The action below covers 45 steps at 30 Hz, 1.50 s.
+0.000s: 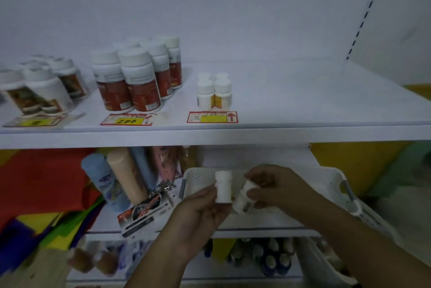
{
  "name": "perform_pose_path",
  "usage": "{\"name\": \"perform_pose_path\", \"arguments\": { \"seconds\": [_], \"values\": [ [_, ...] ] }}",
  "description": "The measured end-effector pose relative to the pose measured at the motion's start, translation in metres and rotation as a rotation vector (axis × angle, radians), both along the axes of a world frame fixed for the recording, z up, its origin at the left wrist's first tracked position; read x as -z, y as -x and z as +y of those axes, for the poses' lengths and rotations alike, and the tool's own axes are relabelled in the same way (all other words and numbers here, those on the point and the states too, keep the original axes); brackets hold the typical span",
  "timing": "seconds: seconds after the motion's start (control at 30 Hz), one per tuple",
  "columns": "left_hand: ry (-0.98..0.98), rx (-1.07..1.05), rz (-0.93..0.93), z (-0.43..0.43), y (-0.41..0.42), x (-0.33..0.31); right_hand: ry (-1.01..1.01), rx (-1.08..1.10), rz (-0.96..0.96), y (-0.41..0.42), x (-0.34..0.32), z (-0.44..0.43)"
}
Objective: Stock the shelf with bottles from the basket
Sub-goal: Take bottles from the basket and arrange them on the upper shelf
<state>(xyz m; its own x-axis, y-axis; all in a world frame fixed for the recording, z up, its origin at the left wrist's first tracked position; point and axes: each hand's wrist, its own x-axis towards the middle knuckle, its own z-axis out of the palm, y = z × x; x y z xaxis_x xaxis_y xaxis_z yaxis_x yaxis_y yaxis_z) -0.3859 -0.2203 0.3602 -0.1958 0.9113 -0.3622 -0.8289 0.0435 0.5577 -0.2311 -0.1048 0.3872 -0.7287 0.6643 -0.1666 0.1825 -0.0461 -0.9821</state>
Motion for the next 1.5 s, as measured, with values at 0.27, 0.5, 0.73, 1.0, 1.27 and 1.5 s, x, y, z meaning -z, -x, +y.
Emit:
{"name": "perform_pose_path", "arguments": {
  "seconds": [0.27, 0.5, 0.73, 1.0, 1.27, 1.5],
  "values": [
    [-0.097, -0.101, -0.033, -0.013, -0.037, -0.069, 0.266, 0.24, 0.396, -0.014, -0.043, -0.035],
    [-0.257, -0.12, 0.23, -0.009, -0.03, -0.105, 0.674, 0.112, 0.699, -0.004, -0.097, -0.026],
    [-0.299, -0.343, 0.87, 0.021, 0.022, -0.147, -0.018, 0.278, 0.495, 0.018, -0.122, 0.022],
    [-0.209, -0.558, 1.355, 0.107, 0.078, -0.194, -0.362, 0.41, 0.33, 0.098, -0.129, 0.099],
    [0.016, -0.284, 1.083, 0.157, 0.1, -0.162, -0.373, 0.185, 0.157, 0.12, -0.115, 0.117],
    [0.086, -0.117, 0.966, 0.16, 0.093, -0.153, -0.478, 0.121, 0.106, 0.121, -0.116, 0.112]
  ]
}}
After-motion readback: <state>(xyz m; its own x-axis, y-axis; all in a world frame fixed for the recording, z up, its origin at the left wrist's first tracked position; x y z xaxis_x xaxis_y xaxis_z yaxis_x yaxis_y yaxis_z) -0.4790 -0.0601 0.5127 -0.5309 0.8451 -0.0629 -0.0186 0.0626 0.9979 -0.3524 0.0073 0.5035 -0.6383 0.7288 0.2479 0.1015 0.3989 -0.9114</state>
